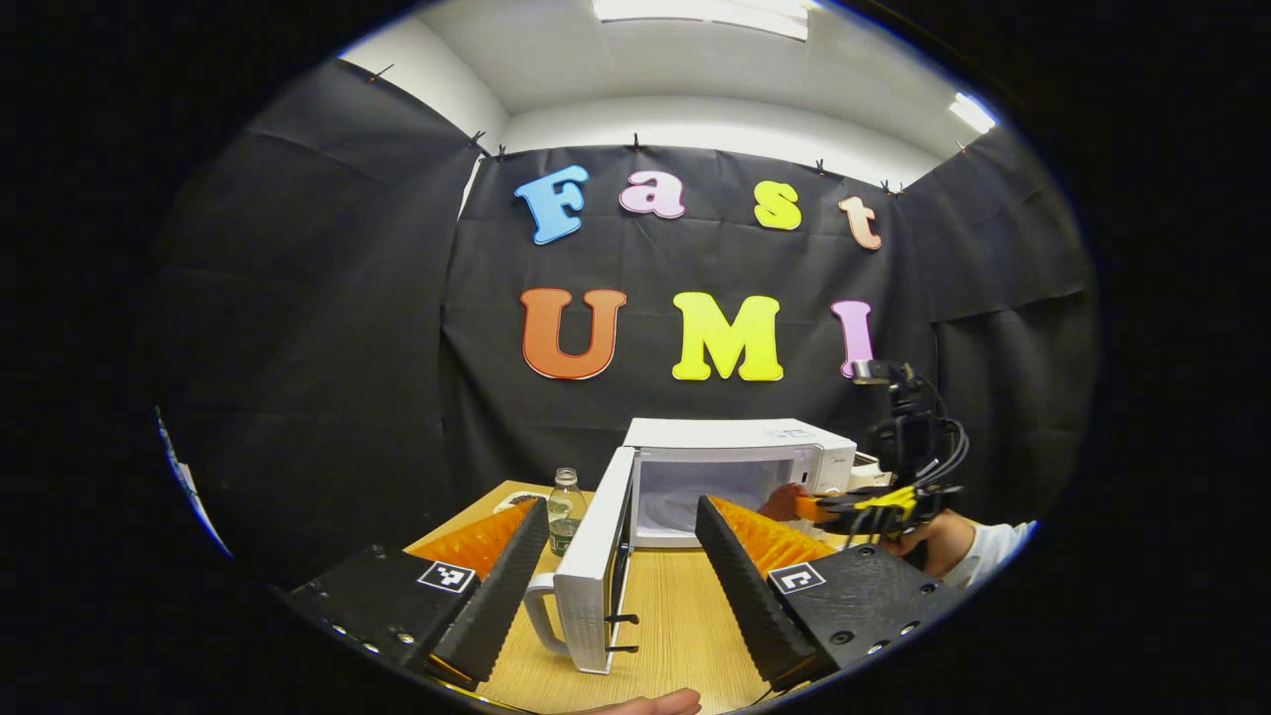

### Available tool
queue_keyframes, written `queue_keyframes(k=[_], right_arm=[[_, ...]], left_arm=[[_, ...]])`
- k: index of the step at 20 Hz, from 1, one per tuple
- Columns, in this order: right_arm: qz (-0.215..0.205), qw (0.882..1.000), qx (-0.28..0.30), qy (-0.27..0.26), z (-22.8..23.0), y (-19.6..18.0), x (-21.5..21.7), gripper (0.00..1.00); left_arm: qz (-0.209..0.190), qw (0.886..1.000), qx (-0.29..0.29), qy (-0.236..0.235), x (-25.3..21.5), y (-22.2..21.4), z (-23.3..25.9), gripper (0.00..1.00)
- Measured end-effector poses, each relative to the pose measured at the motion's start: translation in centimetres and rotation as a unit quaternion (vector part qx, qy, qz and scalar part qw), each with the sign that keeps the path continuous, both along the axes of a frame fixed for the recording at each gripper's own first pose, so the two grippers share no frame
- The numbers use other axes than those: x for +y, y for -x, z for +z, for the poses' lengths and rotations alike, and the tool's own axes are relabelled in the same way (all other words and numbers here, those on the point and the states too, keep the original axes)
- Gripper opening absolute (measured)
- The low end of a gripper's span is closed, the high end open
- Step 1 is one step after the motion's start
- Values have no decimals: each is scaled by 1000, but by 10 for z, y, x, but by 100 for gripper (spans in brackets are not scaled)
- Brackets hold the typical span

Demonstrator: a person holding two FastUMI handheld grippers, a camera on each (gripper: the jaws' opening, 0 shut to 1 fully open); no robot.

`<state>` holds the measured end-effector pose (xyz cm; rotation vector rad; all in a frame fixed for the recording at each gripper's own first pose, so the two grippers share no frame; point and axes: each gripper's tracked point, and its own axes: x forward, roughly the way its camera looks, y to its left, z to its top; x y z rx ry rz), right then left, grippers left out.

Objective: Open the microwave oven with the left hand, put the food in, and close the microwave oven.

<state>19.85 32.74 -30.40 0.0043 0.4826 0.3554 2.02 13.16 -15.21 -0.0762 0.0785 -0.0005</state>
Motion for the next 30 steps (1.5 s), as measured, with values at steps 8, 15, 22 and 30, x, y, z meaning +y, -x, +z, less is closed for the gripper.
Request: queue_keyframes(k=[8,15,22,30], right_arm=[[-14,998,-10,-56,-4,-49,102,10],[-99,982,25,-159,-15,-90,116,10],[-148,964,71,-211,-54,-130,111,11],[-199,961,17,-191,-45,-149,81,48]], left_arm=[[9,1000,-10,8,31,20,1,92],[35,999,-11,10,68,34,-8,92],[52,999,-4,13,83,33,-17,91],[59,998,9,12,84,35,-25,92]])
